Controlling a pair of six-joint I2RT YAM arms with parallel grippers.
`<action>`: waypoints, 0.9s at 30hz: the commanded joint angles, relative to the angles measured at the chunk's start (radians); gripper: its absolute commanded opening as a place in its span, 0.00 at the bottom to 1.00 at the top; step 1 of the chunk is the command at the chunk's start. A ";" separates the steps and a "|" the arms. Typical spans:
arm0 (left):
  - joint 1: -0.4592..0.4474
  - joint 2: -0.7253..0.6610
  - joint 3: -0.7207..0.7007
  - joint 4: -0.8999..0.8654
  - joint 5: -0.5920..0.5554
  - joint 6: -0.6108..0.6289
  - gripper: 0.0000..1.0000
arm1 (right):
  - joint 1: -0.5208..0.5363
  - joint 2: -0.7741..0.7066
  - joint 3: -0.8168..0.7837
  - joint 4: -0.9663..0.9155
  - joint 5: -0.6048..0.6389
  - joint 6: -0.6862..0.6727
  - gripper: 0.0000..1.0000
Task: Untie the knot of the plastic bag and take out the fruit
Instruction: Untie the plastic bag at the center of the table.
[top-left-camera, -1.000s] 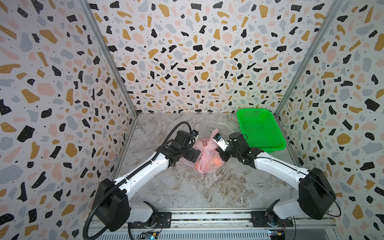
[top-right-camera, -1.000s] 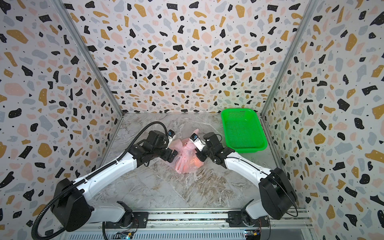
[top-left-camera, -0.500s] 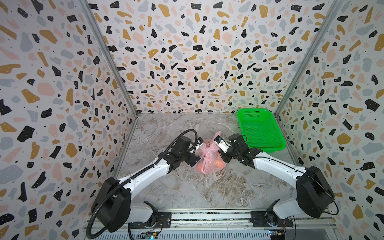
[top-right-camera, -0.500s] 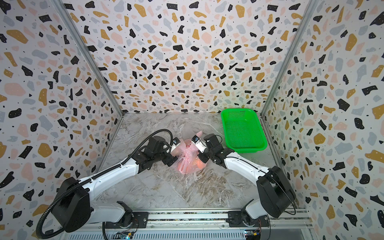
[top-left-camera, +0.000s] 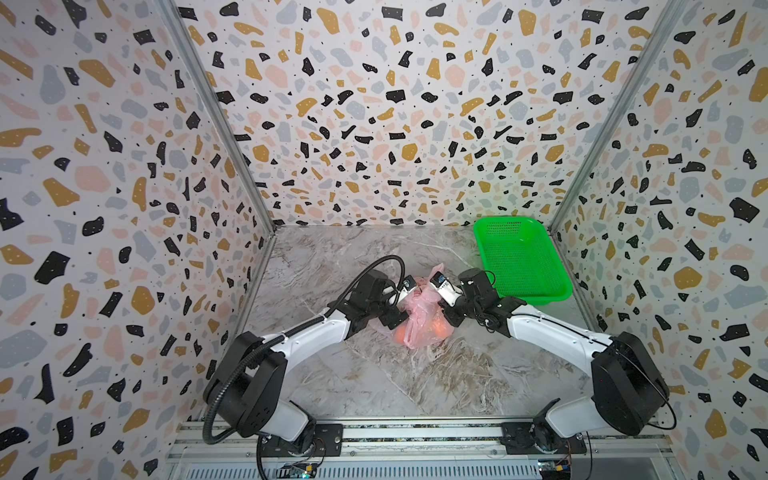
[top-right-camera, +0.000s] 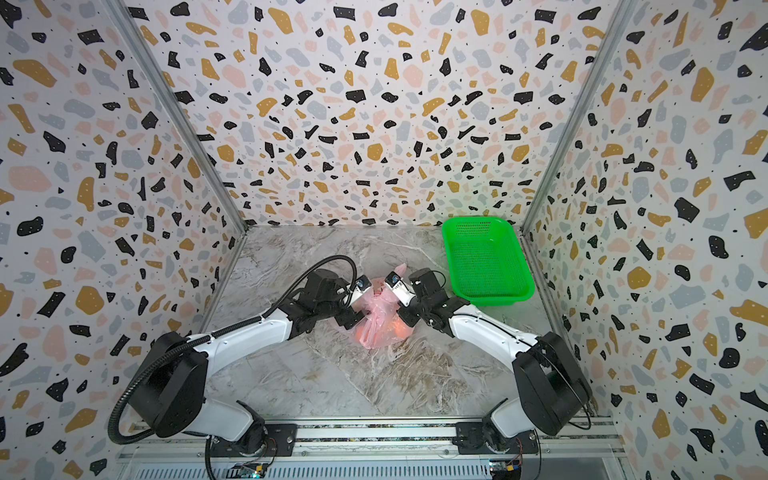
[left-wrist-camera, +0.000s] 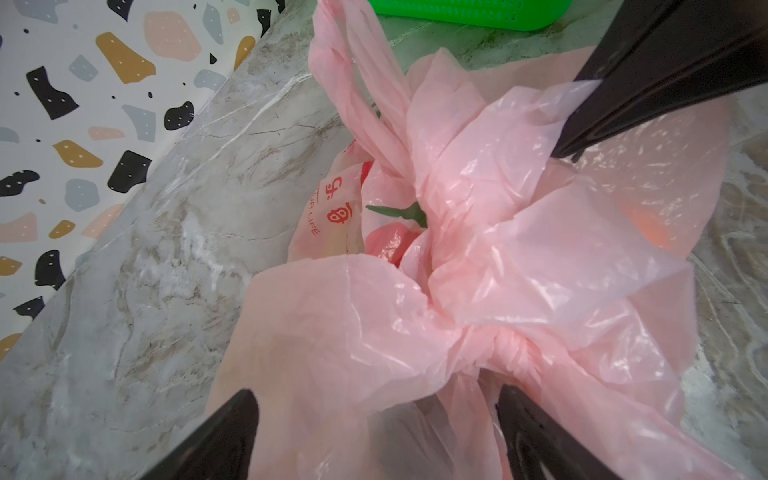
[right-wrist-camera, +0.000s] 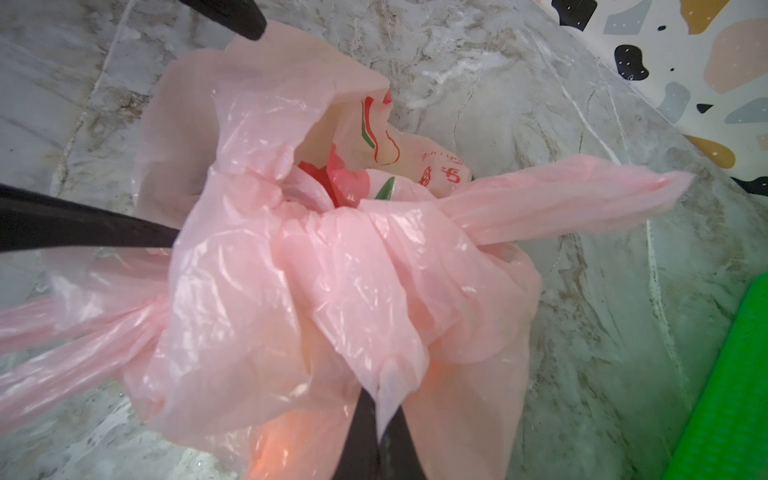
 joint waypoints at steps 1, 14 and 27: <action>0.005 0.027 0.056 0.061 0.038 0.032 0.83 | -0.006 -0.033 -0.006 0.012 -0.005 0.000 0.00; -0.001 0.090 0.076 0.076 0.075 0.031 0.34 | -0.014 -0.042 -0.015 0.025 0.001 0.007 0.00; -0.001 0.052 0.076 0.034 0.060 -0.010 0.00 | -0.054 -0.058 -0.016 0.043 -0.031 0.075 0.00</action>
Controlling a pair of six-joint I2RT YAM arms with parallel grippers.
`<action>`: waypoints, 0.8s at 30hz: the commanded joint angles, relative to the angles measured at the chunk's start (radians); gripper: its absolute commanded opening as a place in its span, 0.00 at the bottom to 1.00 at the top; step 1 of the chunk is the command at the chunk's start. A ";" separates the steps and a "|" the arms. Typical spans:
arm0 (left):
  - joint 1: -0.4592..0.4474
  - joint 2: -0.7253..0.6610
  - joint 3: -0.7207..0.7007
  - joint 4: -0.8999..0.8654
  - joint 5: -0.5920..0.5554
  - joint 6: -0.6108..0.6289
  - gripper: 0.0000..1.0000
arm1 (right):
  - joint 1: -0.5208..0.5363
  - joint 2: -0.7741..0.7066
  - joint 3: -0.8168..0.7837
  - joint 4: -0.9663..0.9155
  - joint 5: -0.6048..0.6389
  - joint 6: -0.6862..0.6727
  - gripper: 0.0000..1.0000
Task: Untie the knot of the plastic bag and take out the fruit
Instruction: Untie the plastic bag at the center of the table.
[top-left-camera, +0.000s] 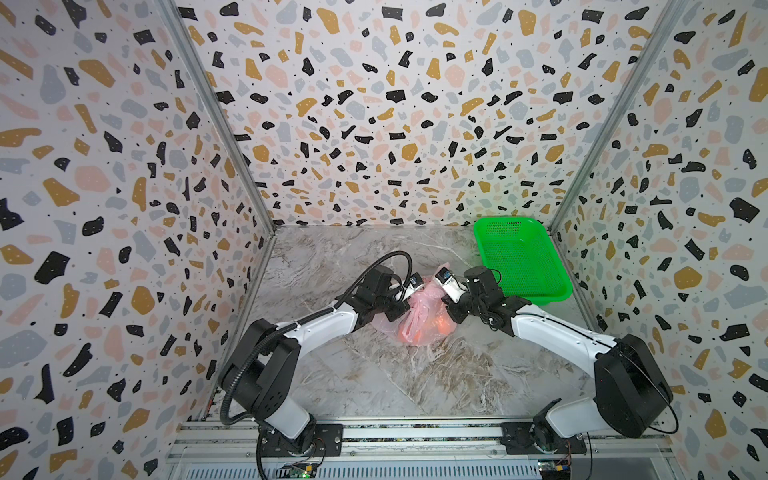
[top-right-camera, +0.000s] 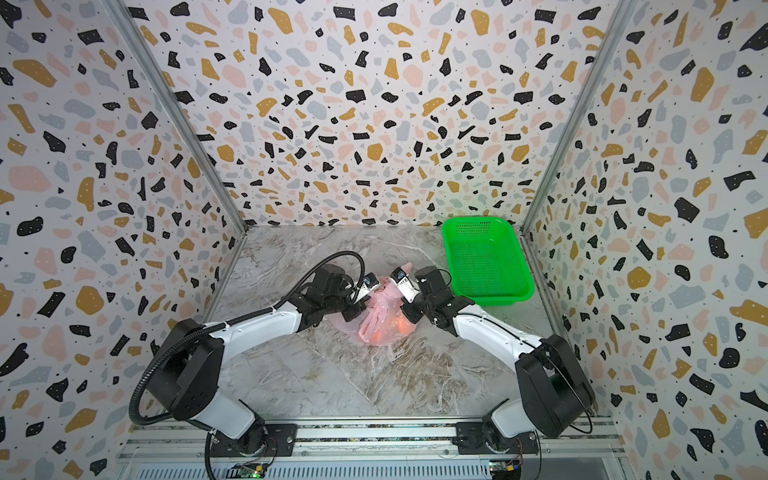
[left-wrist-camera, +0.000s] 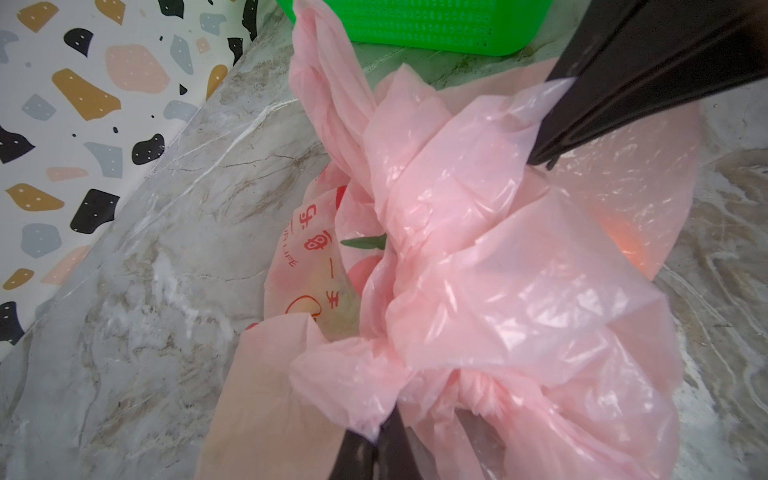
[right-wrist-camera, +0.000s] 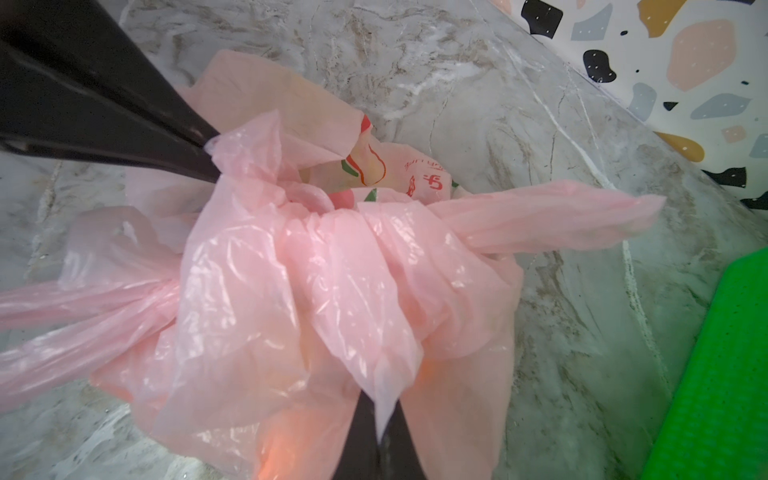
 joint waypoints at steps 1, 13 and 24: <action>-0.001 -0.043 0.010 0.003 -0.013 -0.024 0.00 | -0.015 -0.042 -0.006 0.011 -0.018 0.048 0.00; 0.013 -0.268 -0.141 0.044 -0.181 -0.159 0.00 | -0.055 -0.092 -0.084 -0.007 0.036 0.201 0.00; 0.033 -0.379 -0.240 0.087 -0.317 -0.222 0.00 | -0.118 -0.133 -0.136 -0.057 0.113 0.324 0.00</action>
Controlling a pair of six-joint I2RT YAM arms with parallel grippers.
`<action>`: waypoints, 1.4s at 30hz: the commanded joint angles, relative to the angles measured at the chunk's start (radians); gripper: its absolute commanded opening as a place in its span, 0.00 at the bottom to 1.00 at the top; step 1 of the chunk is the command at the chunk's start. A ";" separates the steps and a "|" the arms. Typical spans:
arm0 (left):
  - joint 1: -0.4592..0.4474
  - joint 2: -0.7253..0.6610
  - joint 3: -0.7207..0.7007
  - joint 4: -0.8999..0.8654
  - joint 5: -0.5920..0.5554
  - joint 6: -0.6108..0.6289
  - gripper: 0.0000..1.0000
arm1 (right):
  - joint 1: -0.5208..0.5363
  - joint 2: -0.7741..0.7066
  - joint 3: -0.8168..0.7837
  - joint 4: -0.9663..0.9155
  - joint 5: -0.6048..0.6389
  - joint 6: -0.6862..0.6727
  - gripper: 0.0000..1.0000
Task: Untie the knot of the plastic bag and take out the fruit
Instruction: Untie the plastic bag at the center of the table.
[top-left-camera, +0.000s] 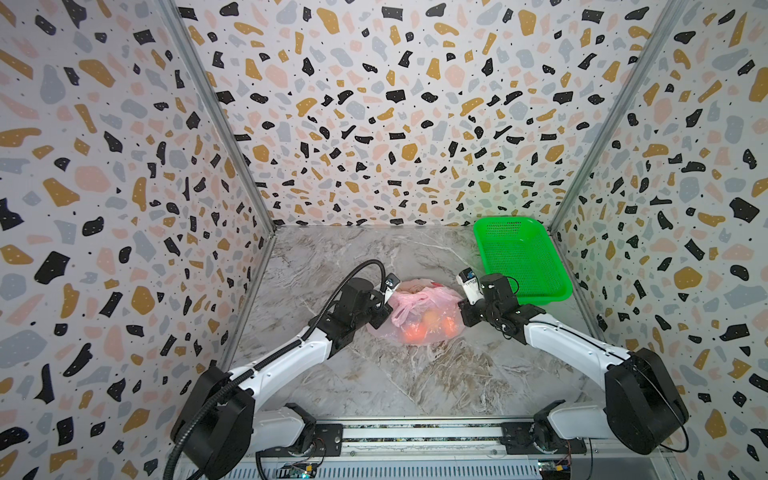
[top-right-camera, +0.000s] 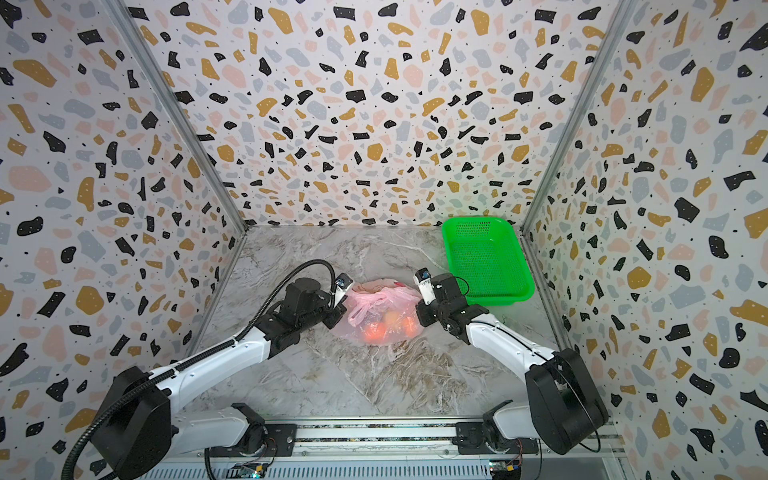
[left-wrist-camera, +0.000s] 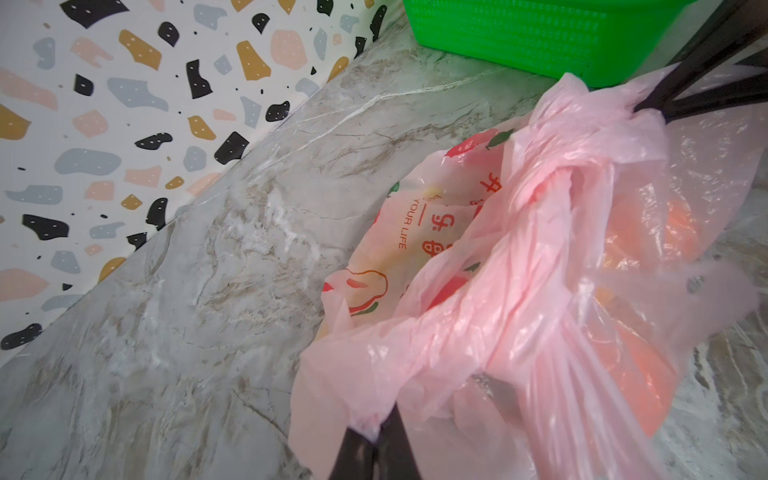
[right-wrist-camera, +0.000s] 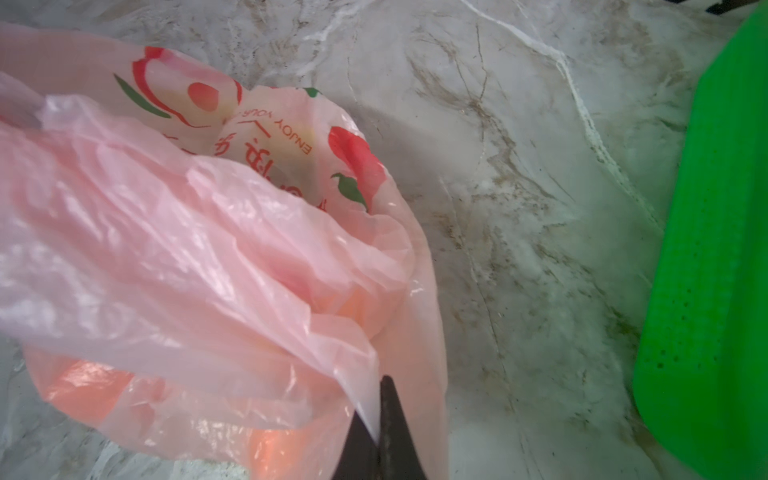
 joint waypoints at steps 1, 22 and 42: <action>0.017 -0.050 -0.021 0.069 -0.081 -0.037 0.00 | -0.024 -0.032 -0.004 -0.053 0.054 0.055 0.00; -0.020 -0.079 -0.025 0.103 0.041 0.111 0.00 | 0.014 -0.036 0.192 -0.040 -0.341 -0.202 0.83; -0.023 -0.109 -0.058 0.125 -0.024 0.115 0.00 | -0.029 0.076 0.198 -0.024 -0.441 -0.243 0.04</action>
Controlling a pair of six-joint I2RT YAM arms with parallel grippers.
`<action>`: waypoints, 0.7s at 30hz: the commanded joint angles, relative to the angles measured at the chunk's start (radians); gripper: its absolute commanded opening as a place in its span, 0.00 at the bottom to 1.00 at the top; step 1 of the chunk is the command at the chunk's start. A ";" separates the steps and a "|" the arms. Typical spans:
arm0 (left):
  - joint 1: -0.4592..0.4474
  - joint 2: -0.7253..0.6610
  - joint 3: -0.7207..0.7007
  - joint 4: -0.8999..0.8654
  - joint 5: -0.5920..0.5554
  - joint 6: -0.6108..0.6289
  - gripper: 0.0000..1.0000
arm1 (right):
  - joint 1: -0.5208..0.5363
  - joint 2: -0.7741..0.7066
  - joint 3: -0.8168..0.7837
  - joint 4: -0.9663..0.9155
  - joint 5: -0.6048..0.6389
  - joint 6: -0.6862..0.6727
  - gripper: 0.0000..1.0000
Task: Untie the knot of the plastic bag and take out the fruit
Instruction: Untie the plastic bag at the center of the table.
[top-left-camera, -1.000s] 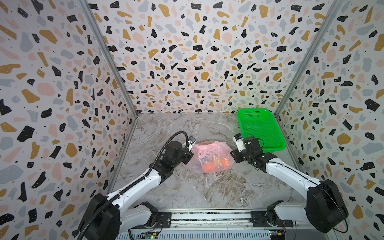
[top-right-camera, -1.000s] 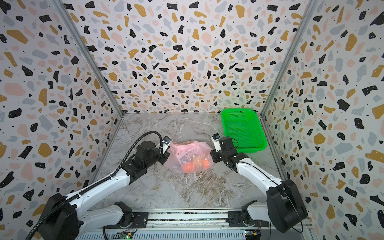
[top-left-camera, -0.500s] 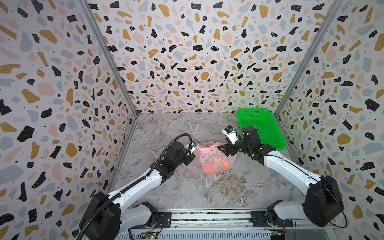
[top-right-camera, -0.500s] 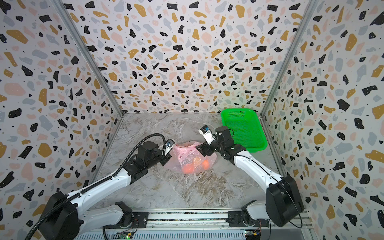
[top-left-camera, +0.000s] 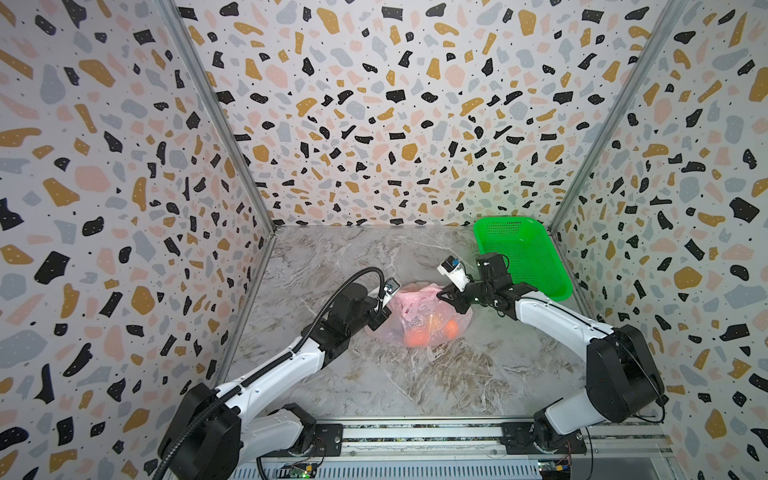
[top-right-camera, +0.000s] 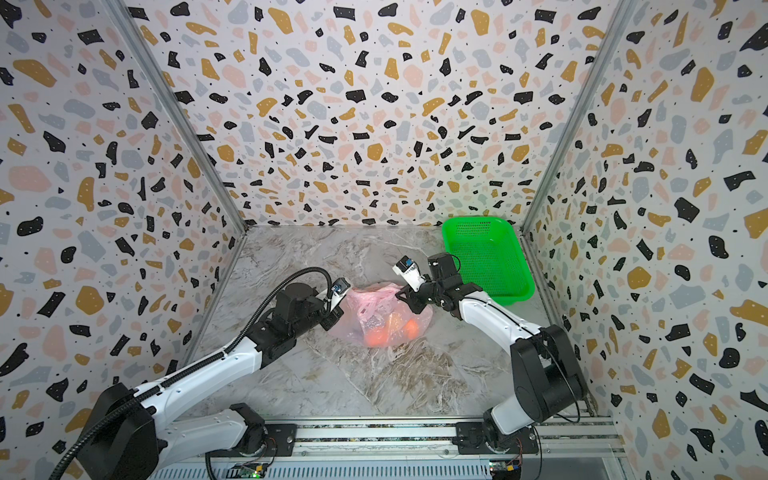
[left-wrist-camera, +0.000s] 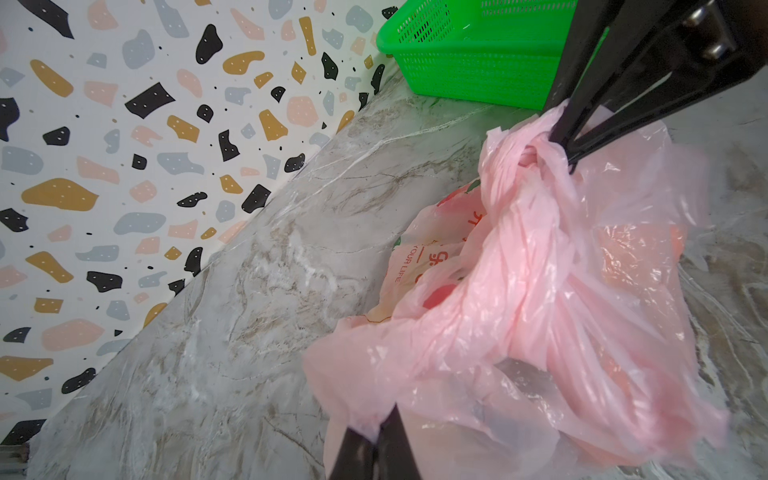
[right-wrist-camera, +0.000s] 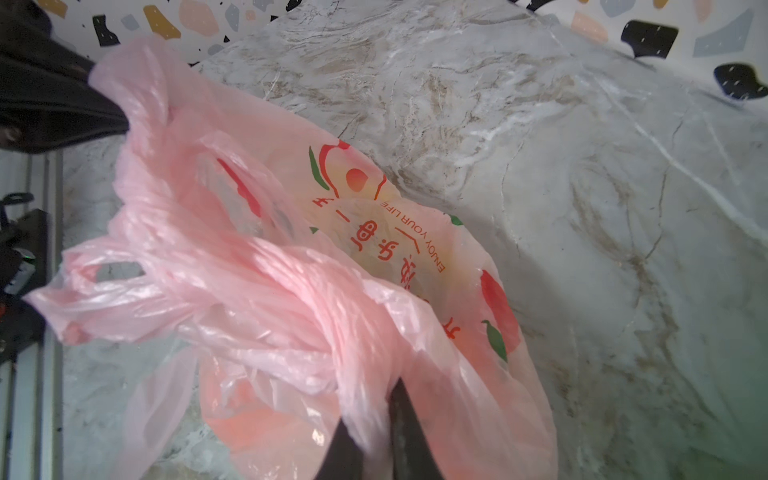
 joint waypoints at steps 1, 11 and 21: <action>-0.004 -0.029 -0.012 0.052 -0.047 0.002 0.00 | -0.001 -0.089 -0.025 -0.003 0.045 0.030 0.02; 0.014 -0.039 -0.022 0.055 -0.128 -0.073 0.00 | -0.004 -0.238 -0.099 -0.057 0.257 0.153 0.00; 0.033 -0.042 -0.027 0.011 -0.138 -0.160 0.00 | -0.092 -0.386 -0.256 -0.003 0.336 0.406 0.00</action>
